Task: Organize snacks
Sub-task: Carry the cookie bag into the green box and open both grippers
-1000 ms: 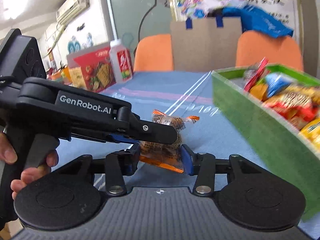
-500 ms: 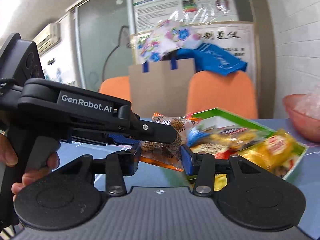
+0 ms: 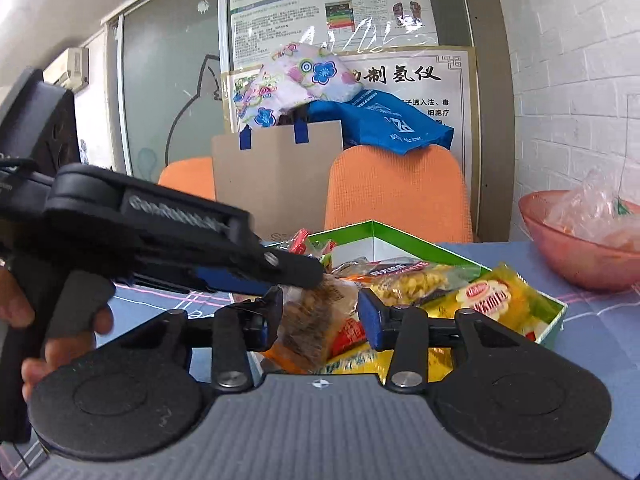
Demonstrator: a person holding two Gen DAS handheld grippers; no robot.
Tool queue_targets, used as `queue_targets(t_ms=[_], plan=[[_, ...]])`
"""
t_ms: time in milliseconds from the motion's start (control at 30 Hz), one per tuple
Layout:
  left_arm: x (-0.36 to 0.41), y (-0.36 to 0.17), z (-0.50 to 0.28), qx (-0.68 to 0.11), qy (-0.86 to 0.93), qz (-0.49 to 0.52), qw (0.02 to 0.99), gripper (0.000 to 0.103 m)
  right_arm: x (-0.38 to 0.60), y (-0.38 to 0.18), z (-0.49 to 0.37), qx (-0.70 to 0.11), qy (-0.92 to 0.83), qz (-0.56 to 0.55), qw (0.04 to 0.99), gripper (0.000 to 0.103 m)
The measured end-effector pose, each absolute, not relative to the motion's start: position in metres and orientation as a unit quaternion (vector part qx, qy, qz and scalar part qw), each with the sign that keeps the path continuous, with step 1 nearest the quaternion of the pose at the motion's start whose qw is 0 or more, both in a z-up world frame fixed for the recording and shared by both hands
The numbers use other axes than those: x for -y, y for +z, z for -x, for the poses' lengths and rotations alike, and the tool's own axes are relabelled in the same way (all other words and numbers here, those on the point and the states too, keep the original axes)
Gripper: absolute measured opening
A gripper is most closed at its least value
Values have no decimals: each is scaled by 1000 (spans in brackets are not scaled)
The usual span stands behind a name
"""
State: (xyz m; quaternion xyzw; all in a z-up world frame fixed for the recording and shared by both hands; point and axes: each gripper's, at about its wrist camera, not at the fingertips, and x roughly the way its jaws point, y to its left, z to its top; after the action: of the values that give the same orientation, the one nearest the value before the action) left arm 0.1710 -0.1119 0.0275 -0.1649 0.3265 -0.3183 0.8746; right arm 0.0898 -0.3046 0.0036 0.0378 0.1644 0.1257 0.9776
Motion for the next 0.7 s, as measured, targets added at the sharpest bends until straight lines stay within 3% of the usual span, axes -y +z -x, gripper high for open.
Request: queue_targets(t_ms=[167, 233, 467, 533, 567, 600, 667, 700], plan=[[115, 25, -174, -327, -324, 141, 877, 84, 296, 4, -97, -171, 138, -26, 975, 53], [119, 21, -178, -333, -321, 138, 876, 83, 289, 4, -103, -177, 141, -16, 974, 50], [125, 5, -189, -351, -295, 124, 880, 84, 285, -10, -125, -214, 132, -18, 968, 49], [119, 4, -186, -346, -297, 131, 880, 91, 284, -14, -126, -221, 131, -14, 966, 50], [116, 5, -182, -340, -296, 134, 883, 103, 284, -14, -122, -218, 131, -13, 967, 54], [112, 8, -177, -329, -297, 139, 886, 103, 285, -13, -117, -211, 131, -14, 968, 58], [102, 16, -163, -301, -287, 149, 897, 103, 289, -9, -104, -197, 131, -19, 971, 103], [98, 20, -156, -288, -281, 151, 903, 103, 292, -6, -98, -191, 127, -23, 973, 103]])
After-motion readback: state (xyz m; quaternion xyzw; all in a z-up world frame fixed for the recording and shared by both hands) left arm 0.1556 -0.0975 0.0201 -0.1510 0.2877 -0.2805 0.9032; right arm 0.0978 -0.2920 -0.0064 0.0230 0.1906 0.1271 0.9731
